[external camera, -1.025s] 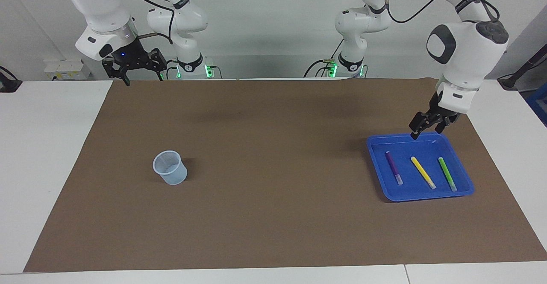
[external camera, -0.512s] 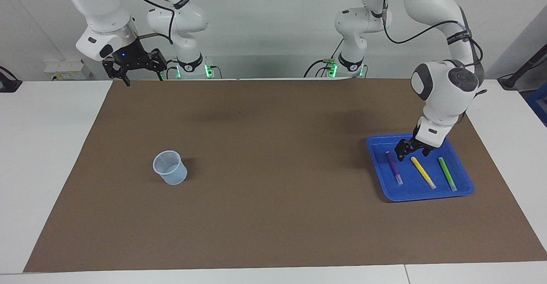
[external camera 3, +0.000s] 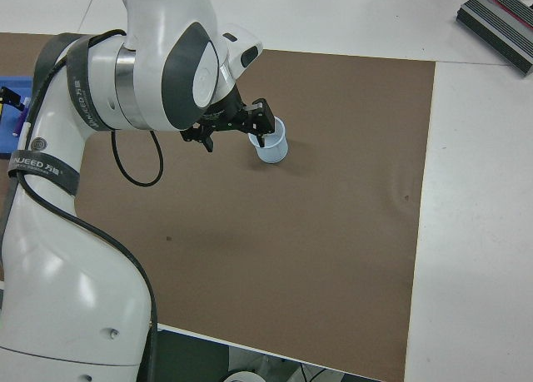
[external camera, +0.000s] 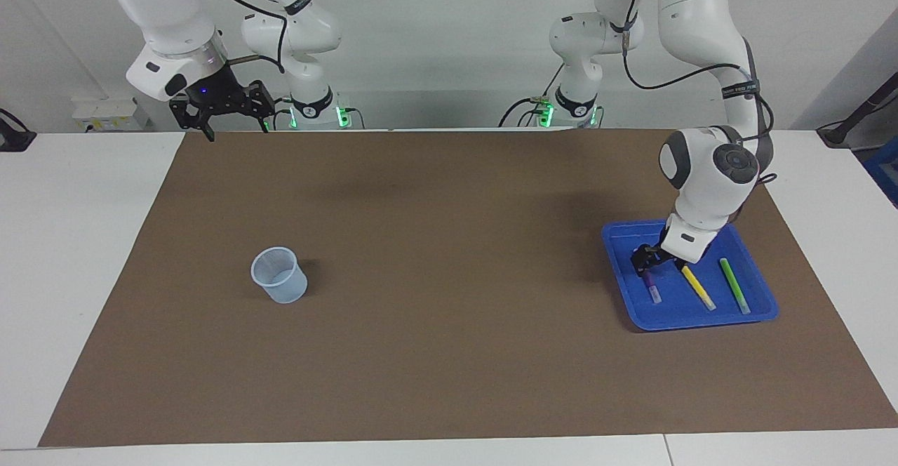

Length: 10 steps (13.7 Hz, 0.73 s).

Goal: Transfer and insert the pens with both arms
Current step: 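Lower the left gripper onto the purple pen in the tray and grasp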

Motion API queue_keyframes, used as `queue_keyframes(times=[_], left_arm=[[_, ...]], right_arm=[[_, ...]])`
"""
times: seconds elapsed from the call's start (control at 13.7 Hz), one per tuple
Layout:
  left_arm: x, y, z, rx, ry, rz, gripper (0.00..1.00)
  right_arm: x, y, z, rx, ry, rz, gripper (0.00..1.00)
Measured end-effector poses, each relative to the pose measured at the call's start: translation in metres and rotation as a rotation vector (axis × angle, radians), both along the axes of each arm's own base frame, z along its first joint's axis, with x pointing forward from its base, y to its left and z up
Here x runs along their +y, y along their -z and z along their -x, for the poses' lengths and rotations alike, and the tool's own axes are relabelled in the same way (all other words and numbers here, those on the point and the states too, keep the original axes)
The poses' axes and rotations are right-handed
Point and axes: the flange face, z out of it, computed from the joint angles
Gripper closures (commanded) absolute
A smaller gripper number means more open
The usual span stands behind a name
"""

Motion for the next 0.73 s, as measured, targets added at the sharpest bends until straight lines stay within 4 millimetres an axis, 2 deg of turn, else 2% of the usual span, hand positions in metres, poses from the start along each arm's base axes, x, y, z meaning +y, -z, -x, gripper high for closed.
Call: queue_keyframes(times=[0.22,0.44,0.73], left_arm=[[-0.001,0.014,0.000,-0.012,0.002,0.003,0.01],[-0.001,0.021,0.000,-0.012,0.003,0.005,0.16],[-0.001,0.022,-0.001,-0.019,0.003,0.005,0.27]], right_arm=[[0.000,0.001,0.001,0.002,0.000,0.000,0.00],[0.000,0.001,0.001,0.002,0.000,0.000,0.00],[0.000,0.000,0.002,0.001,0.000,0.000,0.00]])
